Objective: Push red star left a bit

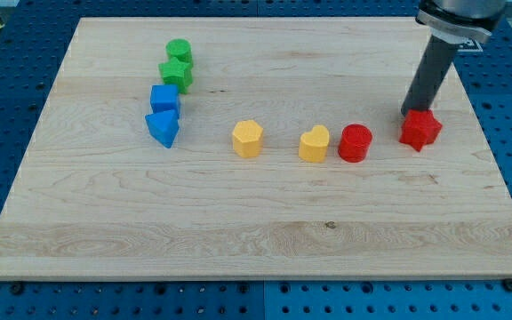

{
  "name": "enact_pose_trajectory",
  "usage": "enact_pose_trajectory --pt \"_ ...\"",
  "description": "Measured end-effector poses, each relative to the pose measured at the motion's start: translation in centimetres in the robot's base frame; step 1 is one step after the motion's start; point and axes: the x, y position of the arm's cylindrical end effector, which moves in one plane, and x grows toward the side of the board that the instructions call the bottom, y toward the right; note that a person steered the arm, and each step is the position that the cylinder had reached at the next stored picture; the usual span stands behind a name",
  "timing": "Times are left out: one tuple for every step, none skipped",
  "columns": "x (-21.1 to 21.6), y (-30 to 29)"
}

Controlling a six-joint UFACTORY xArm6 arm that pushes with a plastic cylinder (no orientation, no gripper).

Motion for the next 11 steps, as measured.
enact_pose_trajectory --pt "1.8 0.5" --pt "1.1 3.6" --pt "0.6 11.1" --pt "3.1 12.9" --pt "4.6 10.1" --pt "5.0 6.3" --pt "5.0 5.3" --pt "5.1 5.3" --pt "6.3 5.3" --pt "6.6 5.2" --pt "6.5 4.6"
